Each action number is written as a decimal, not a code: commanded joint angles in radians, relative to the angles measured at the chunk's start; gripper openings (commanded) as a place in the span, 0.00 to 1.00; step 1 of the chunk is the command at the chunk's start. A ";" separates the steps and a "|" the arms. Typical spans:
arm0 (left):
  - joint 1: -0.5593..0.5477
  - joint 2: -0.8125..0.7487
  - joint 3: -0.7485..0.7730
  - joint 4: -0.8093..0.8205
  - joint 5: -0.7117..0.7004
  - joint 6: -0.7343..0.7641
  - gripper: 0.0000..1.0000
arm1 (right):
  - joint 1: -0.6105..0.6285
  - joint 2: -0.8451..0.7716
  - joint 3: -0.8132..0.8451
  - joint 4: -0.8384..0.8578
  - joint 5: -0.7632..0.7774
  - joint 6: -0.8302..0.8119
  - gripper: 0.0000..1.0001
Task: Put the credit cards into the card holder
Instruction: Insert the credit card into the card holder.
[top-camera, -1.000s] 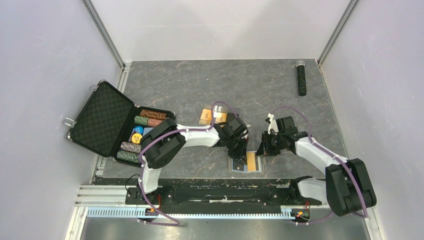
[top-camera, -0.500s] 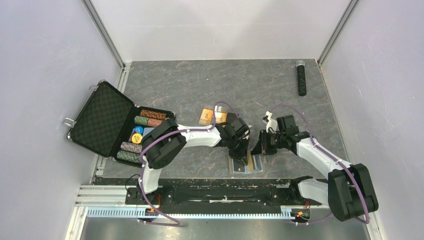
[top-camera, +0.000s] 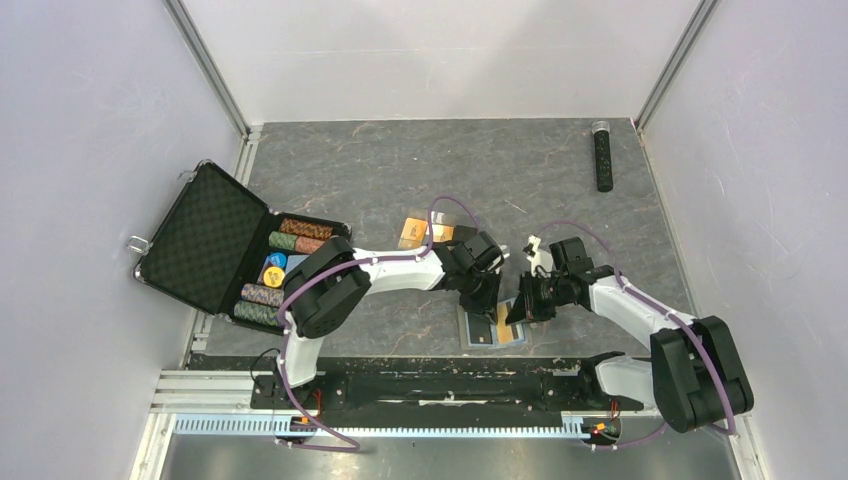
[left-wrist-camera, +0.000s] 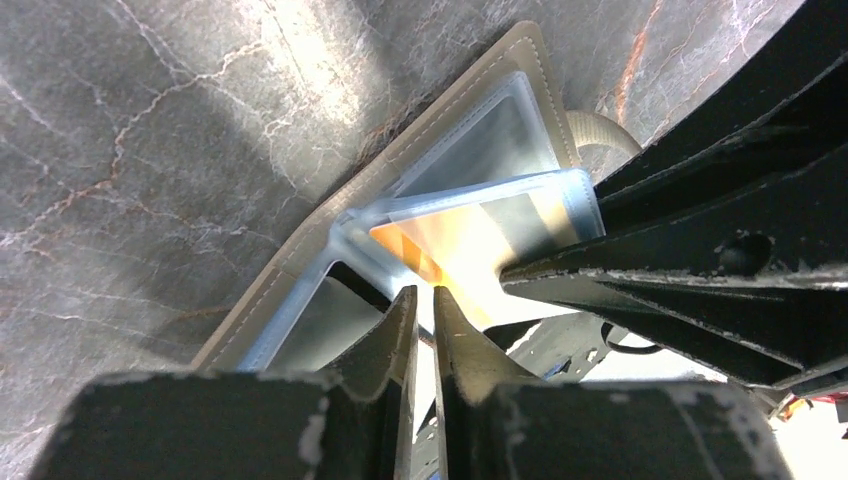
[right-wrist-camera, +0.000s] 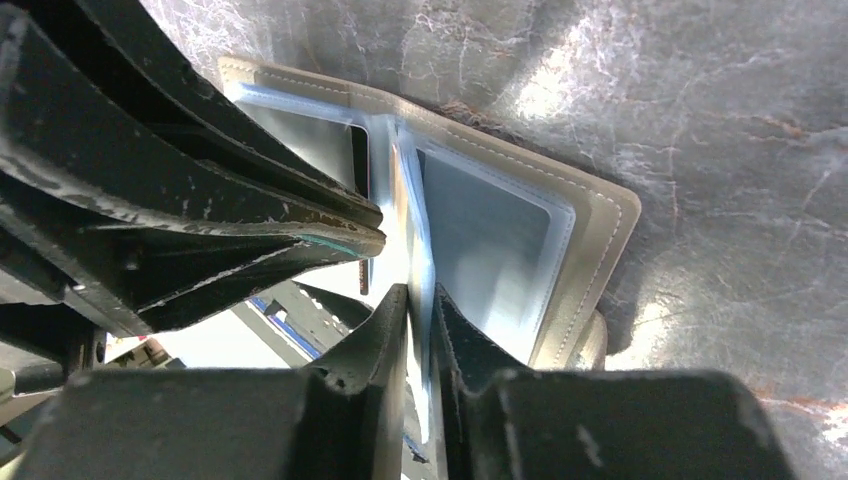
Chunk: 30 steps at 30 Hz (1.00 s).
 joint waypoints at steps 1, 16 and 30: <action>0.004 -0.083 0.028 -0.004 -0.034 0.054 0.18 | 0.006 0.003 0.083 -0.062 0.061 -0.039 0.12; 0.175 -0.382 -0.211 0.048 -0.018 0.010 0.33 | 0.086 0.047 0.161 -0.038 -0.016 0.019 0.44; 0.243 -0.446 -0.295 0.076 -0.008 -0.008 0.36 | 0.207 0.090 0.120 0.155 -0.162 0.156 0.66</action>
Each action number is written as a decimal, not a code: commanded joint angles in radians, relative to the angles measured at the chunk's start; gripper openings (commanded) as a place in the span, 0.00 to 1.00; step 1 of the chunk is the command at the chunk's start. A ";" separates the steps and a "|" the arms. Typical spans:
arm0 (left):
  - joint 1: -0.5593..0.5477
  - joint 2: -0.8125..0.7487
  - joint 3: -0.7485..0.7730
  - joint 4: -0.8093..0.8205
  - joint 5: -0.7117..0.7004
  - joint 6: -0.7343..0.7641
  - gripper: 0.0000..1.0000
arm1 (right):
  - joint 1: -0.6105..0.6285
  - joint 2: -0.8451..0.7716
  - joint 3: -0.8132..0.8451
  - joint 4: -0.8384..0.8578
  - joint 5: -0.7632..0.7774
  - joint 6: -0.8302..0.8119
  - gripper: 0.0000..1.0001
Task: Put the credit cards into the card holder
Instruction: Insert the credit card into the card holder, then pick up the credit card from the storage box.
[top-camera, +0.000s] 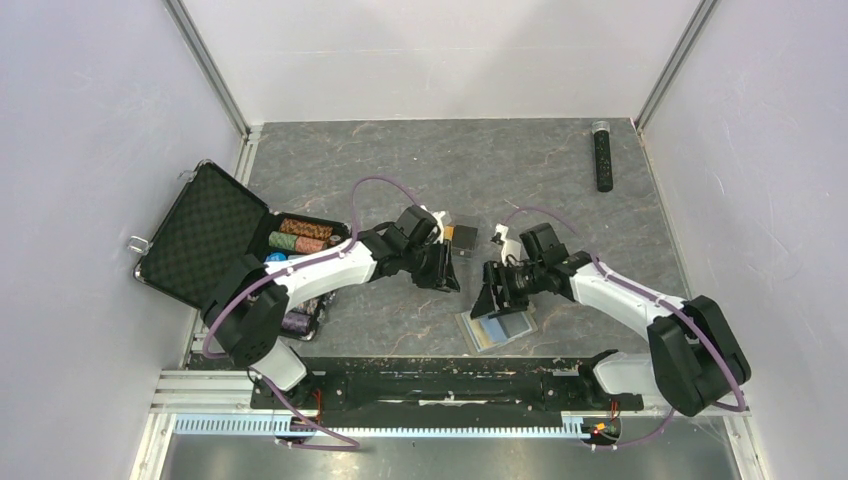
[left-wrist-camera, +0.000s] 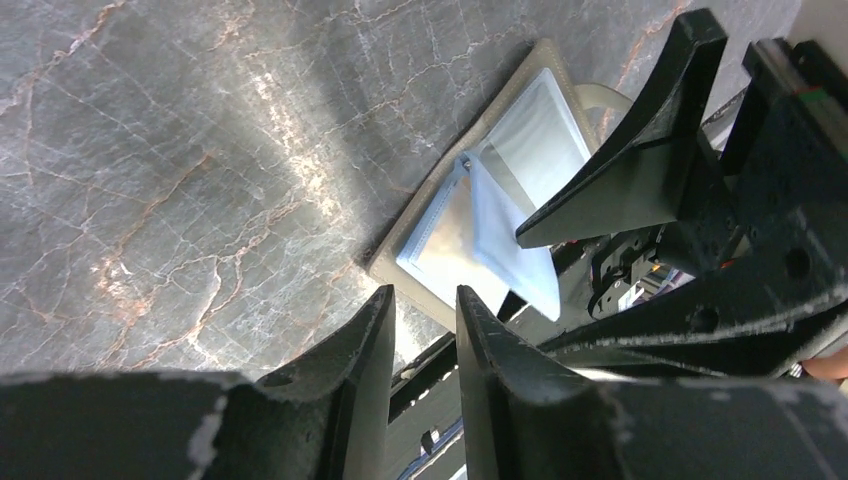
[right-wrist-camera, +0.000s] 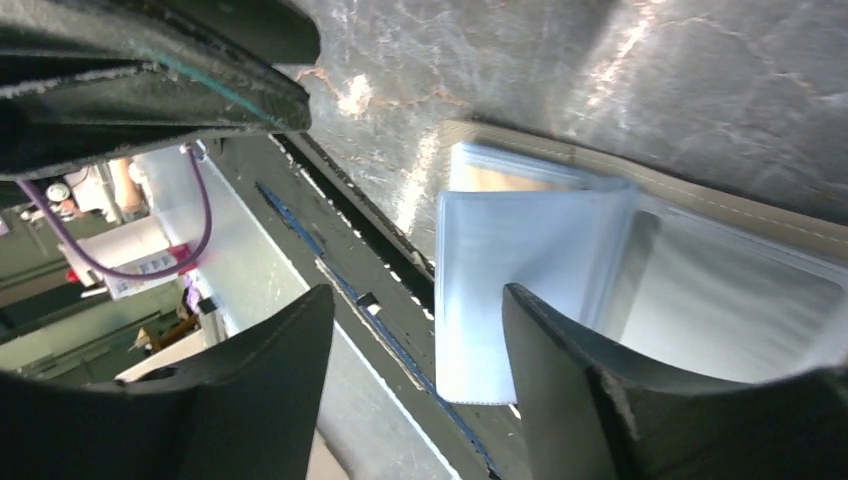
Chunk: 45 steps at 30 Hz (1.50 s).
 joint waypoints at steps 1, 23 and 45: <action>0.022 -0.044 -0.013 0.054 0.020 -0.030 0.37 | 0.013 0.011 -0.048 0.150 -0.109 0.070 0.70; 0.232 0.034 0.122 0.132 0.208 -0.021 0.40 | 0.008 0.178 0.464 -0.149 0.223 -0.166 0.86; 0.349 0.406 0.556 -0.339 0.179 0.218 0.42 | -0.051 0.591 0.872 -0.214 0.181 -0.126 0.83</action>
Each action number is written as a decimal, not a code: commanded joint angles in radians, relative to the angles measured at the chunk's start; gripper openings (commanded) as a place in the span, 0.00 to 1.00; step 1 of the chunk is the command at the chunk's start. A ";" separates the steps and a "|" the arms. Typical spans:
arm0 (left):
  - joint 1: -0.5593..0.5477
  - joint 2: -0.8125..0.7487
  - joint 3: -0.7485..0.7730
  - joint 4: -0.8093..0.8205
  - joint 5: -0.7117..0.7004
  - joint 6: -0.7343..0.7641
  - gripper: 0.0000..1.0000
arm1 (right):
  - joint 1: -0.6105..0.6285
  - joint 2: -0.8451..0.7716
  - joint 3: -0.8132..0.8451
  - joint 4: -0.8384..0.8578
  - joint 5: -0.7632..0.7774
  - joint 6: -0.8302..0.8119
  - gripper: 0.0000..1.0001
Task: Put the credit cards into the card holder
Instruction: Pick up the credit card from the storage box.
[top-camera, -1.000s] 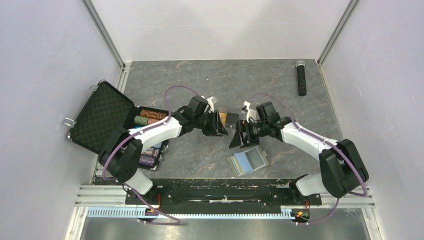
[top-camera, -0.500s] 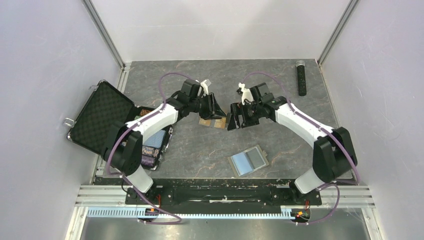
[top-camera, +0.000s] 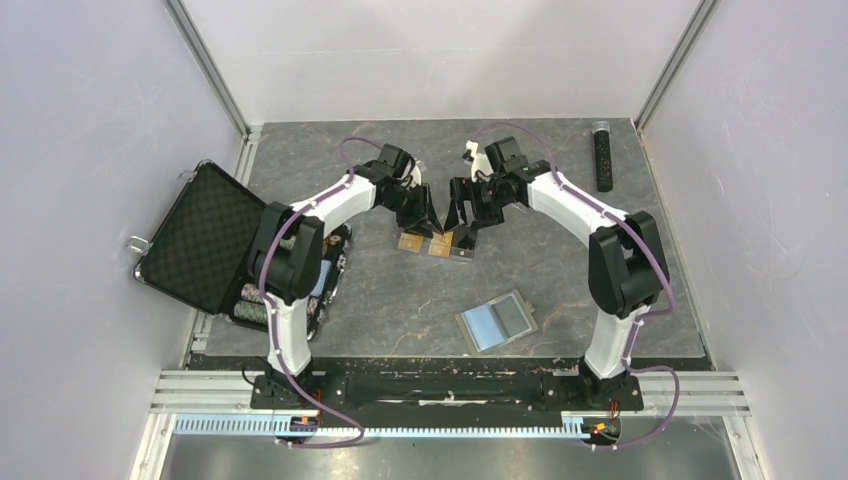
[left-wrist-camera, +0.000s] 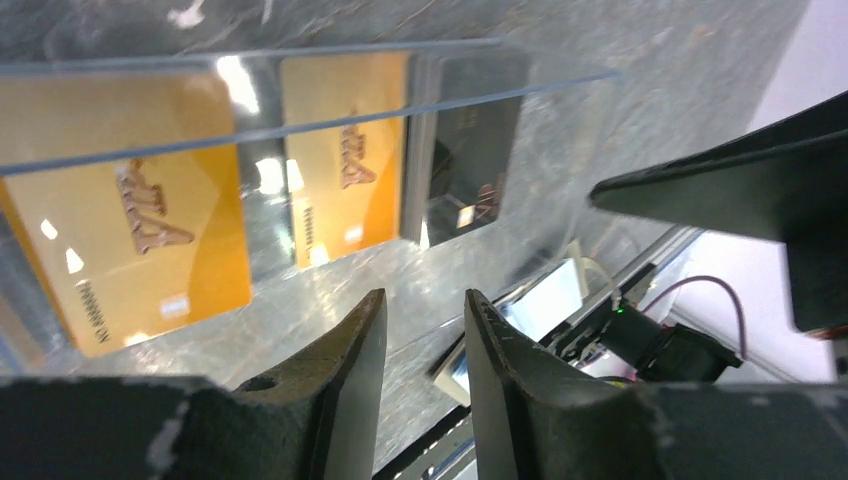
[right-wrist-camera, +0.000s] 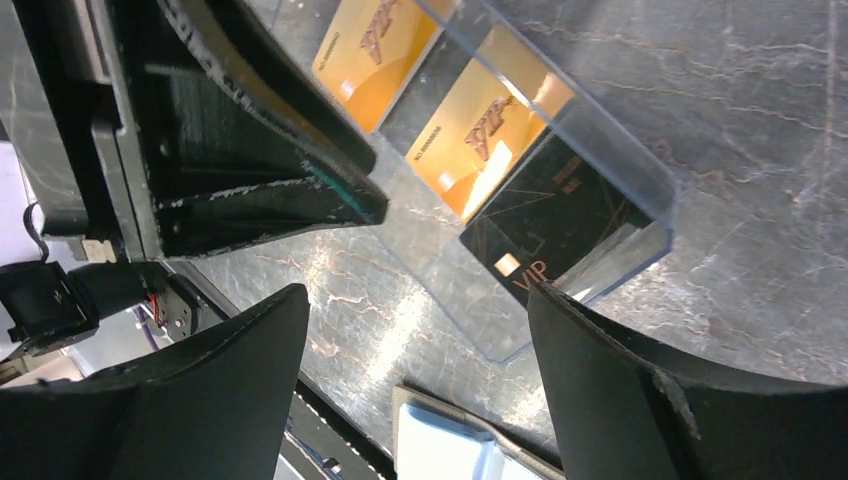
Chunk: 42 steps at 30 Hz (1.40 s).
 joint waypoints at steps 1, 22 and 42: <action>-0.003 -0.009 0.069 -0.109 -0.080 0.101 0.42 | -0.023 0.046 0.081 -0.025 -0.035 0.002 0.82; 0.160 0.028 0.136 -0.301 -0.170 0.294 0.40 | 0.060 0.310 0.217 0.127 -0.075 0.177 0.57; 0.041 -0.097 -0.113 -0.146 -0.043 0.133 0.19 | 0.065 0.300 0.214 0.036 0.037 0.089 0.52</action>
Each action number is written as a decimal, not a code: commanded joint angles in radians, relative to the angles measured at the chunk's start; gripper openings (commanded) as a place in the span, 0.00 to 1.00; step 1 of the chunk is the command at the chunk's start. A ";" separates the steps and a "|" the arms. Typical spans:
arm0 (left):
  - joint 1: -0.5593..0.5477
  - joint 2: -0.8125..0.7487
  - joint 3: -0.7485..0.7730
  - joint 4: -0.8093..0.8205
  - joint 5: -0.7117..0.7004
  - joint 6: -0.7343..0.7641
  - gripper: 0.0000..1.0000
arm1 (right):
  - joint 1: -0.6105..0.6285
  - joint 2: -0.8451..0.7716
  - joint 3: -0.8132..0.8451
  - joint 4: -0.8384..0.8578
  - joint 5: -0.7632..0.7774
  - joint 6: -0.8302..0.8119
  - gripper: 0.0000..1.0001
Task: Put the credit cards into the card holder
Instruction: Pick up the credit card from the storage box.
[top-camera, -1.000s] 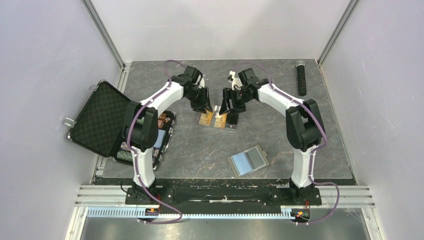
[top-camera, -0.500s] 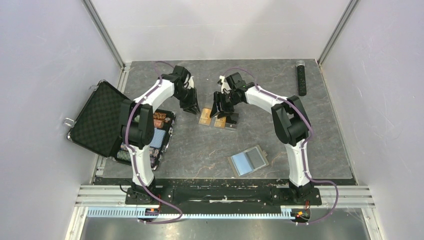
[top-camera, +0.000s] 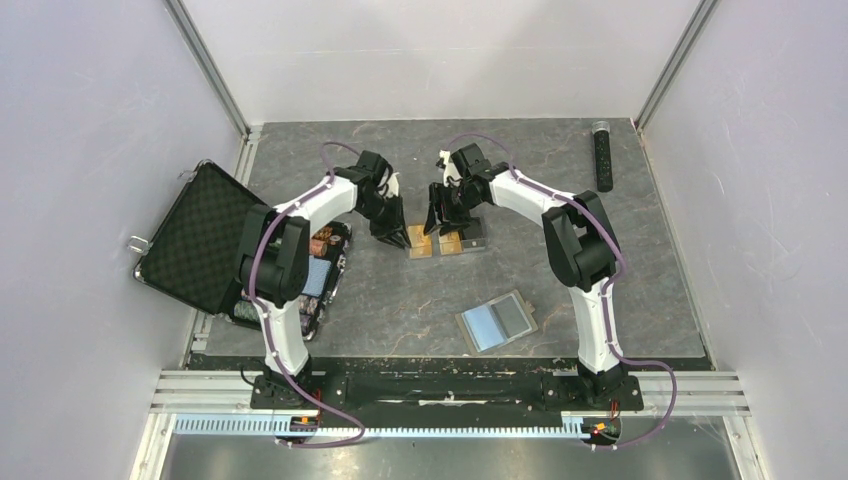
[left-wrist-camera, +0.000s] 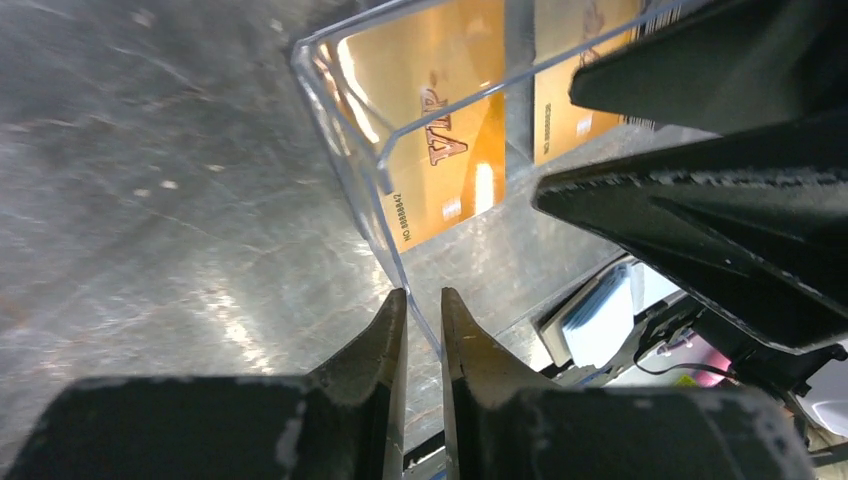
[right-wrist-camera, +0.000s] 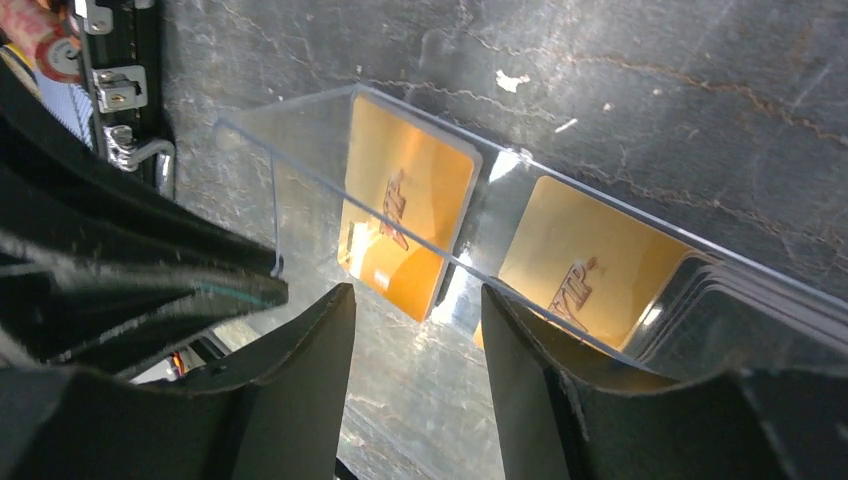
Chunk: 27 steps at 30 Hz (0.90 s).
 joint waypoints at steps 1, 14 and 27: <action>-0.081 -0.066 -0.054 0.057 0.052 -0.083 0.19 | 0.002 -0.029 -0.014 -0.026 0.055 -0.057 0.52; -0.100 -0.117 -0.072 0.007 -0.090 -0.080 0.26 | 0.052 -0.029 -0.065 -0.052 0.129 -0.129 0.42; -0.087 -0.159 -0.032 0.015 -0.164 -0.065 0.39 | 0.065 -0.024 -0.058 -0.049 0.103 -0.132 0.37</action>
